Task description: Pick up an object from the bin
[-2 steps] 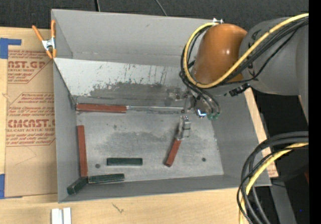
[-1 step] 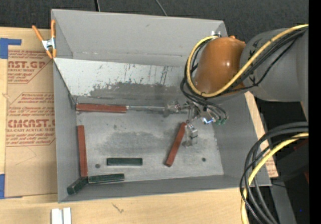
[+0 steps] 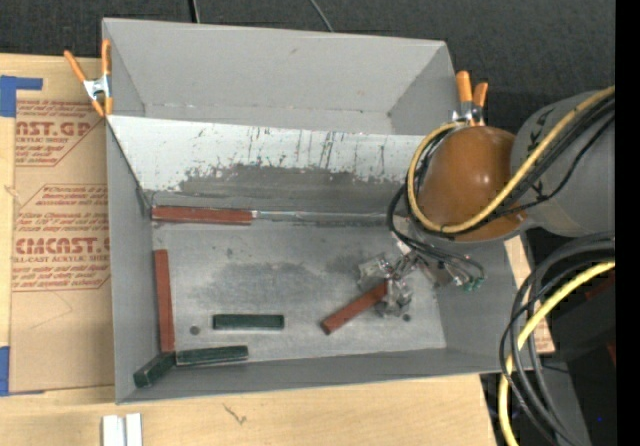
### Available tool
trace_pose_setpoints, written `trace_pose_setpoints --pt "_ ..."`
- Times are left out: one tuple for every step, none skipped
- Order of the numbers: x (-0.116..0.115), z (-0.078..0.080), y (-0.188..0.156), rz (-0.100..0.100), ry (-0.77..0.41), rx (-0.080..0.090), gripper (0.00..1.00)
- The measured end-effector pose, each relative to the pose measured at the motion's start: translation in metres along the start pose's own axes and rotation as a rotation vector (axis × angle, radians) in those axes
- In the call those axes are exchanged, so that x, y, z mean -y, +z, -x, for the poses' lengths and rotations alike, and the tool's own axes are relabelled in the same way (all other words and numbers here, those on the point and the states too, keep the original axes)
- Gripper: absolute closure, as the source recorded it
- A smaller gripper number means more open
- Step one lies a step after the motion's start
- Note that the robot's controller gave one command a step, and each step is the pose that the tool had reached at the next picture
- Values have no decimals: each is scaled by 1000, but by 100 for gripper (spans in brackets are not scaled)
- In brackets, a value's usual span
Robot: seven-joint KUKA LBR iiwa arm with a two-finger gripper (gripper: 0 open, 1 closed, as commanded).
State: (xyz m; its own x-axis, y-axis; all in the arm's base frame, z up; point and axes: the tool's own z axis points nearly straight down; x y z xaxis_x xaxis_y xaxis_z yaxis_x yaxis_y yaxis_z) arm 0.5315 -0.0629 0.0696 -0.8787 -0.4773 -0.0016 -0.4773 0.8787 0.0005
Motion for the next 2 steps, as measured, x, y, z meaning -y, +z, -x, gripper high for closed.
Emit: trace_pose_setpoints --pt "0 0 0 0 0 0 100" --pt "3 31 -152 -3 -41 5 100"
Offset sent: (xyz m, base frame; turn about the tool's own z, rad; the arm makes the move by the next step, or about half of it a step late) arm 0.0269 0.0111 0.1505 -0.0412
